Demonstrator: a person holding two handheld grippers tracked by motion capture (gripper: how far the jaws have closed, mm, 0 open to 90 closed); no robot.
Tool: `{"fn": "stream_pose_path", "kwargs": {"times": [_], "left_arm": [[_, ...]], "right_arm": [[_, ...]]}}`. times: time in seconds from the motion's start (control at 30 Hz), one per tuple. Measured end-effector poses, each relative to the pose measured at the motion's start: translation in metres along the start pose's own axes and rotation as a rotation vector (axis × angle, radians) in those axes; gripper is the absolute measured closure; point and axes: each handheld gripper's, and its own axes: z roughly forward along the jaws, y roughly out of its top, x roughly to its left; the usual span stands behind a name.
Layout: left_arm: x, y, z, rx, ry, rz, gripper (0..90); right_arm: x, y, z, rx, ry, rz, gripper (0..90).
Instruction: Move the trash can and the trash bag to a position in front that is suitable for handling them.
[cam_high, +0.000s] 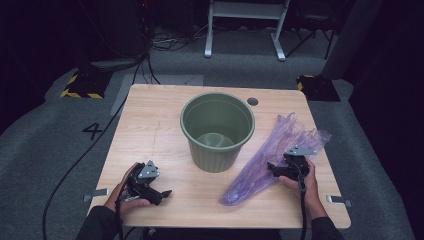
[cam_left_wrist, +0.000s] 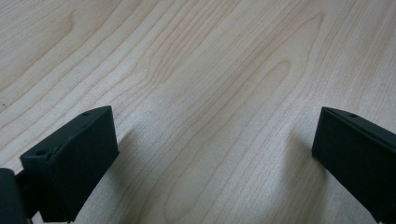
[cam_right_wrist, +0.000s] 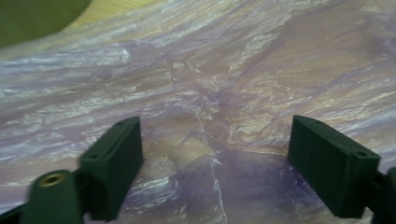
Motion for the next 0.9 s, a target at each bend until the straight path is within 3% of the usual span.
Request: {"fn": "stream_pose_path", "kwargs": {"times": [0.03, 0.1, 0.13, 0.17, 0.2, 0.27, 0.33, 0.53, 0.9], "left_arm": [[-0.0004, 0.0006, 0.0004, 0.002, 0.004, -0.003, 0.0], [-0.0009, 0.0012, 0.0010, 0.002, 0.007, -0.008, 0.0], [-0.0014, 0.0018, 0.0015, 0.000, 0.011, -0.010, 0.3], [-0.0014, 0.0018, 0.0015, 0.000, 0.011, -0.010, 0.4], [-0.0022, 0.0024, 0.0022, -0.001, 0.015, -0.014, 0.4], [-0.0021, 0.0029, 0.0027, -0.001, 0.014, -0.012, 0.4], [-0.0018, 0.0034, 0.0032, -0.002, 0.010, -0.013, 0.3], [-0.0012, 0.0035, 0.0034, -0.003, 0.009, -0.009, 0.3], [-0.0012, 0.0035, 0.0034, -0.003, 0.008, -0.009, 0.3]], "right_arm": [[-0.0007, 0.0001, -0.0003, -0.011, 0.005, 0.001, 33.1], [-0.0008, 0.0000, -0.0004, -0.017, 0.004, -0.002, 38.2], [-0.0009, -0.0001, -0.0011, -0.033, 0.013, -0.007, 50.9], [-0.0009, -0.0001, -0.0011, -0.033, 0.013, -0.007, 50.9], [-0.0011, 0.0000, -0.0015, -0.039, 0.016, -0.006, 63.1], [-0.0013, 0.0000, -0.0015, -0.042, 0.016, -0.002, 68.1], [-0.0007, 0.0008, -0.0006, -0.045, 0.022, -0.006, 80.2], [0.0012, 0.0025, 0.0012, -0.046, 0.045, -0.025, 89.7], [0.0005, 0.0064, -0.0070, -0.110, 0.085, -0.004, 90.0]]}}
